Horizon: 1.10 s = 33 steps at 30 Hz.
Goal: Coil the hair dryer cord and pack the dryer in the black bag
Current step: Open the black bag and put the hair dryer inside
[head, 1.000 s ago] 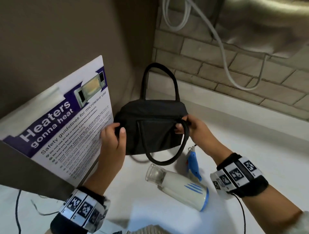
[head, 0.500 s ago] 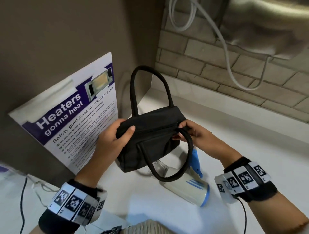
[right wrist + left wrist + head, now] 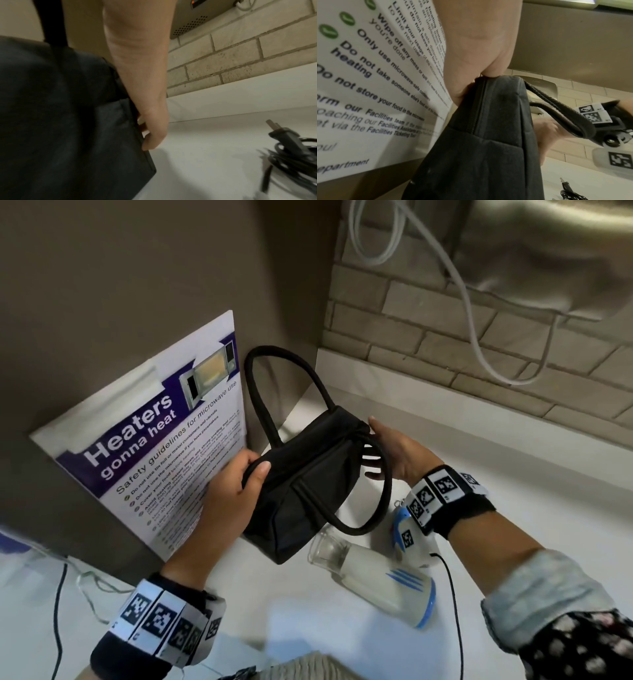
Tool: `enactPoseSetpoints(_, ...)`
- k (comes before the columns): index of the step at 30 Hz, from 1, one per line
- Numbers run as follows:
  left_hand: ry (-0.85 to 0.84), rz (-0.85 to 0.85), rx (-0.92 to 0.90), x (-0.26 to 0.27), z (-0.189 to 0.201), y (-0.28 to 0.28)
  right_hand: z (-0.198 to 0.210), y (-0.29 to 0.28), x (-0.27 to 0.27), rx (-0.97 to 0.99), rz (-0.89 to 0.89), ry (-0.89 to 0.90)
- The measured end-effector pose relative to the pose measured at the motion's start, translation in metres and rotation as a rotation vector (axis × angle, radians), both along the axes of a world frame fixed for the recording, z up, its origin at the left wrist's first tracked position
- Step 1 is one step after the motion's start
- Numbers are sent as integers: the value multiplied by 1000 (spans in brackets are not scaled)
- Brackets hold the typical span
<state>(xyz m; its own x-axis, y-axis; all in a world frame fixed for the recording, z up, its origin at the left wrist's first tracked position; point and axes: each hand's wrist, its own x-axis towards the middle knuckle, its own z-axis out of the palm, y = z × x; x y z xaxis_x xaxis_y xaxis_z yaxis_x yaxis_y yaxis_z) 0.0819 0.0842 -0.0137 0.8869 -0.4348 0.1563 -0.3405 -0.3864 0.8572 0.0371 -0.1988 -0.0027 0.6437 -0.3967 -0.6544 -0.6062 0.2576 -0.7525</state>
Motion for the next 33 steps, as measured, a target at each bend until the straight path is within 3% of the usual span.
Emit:
enactPoseSetpoints(6, -26, 12, -6, -1, 1, 1, 14, -2, 18, -127, -123, 45)
enactPoseSetpoints(9, -24, 41, -19, -3, 2, -1, 18, -4, 20, -328, -99, 10)
enactPoseSetpoints(11, -12, 56, -23, -5, 4, -3, 22, -7, 24, -571, -55, -48)
enactPoseSetpoints(15, -59, 26, -6, -4, 6, -6, 33, 5, 27, -1418, 204, 18)
enactPoseSetpoints(17, -94, 53, -27, -5, 8, -7, 39, 19, 26, -1604, 276, -130)
enactPoseSetpoints(22, -119, 118, -87, -10, 13, -8, 58, 46, 15, -1391, 397, -367)
enactPoseSetpoints(27, -165, 143, -122, -12, 18, -21, 56, 111, -6, -1584, 540, -493)
enactPoseSetpoints(33, -10, 135, -248, 4, 13, -26, 41, 134, -30, -1352, 421, -717)
